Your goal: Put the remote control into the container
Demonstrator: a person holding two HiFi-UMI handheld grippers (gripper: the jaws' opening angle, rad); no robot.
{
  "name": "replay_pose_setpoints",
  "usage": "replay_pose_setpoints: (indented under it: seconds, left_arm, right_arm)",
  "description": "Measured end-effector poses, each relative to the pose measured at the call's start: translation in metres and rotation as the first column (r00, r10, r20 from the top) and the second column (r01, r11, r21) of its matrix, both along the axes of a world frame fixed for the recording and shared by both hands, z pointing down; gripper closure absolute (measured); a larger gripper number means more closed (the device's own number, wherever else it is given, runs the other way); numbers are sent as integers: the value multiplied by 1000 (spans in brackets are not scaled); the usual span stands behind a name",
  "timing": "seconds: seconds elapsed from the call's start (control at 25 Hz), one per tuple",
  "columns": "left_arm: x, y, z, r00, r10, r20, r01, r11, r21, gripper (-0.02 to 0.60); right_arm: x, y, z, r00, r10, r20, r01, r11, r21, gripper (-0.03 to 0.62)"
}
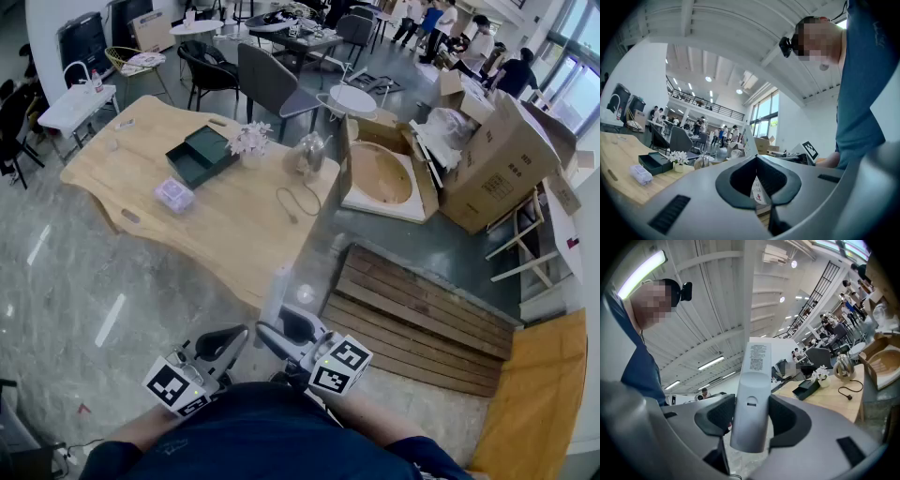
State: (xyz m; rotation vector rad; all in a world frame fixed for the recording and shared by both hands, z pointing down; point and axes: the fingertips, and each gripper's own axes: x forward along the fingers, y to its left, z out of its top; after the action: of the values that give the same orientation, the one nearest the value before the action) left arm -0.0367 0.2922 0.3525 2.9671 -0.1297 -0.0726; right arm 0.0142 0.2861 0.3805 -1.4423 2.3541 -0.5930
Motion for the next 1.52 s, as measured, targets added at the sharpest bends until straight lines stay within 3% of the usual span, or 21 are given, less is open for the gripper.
replay_pose_setpoints:
  seconds: [0.76,1.2,1.52]
  left_arm:
    - [12,1,-1,1000,-16,7,16,1000,0,551]
    - [42,0,0,991,-134,-15,134,991,6,551]
    - [45,-20,8,981,-192,-26,192,981,15,550]
  right_arm:
    - [7,-1,-2,999,-38,13,38,999,-1,359]
    - [50,1,3,994,-101,34,102,995,-4,359]
    - [61,-22,10,991,-136,17,136,991,-5,359]
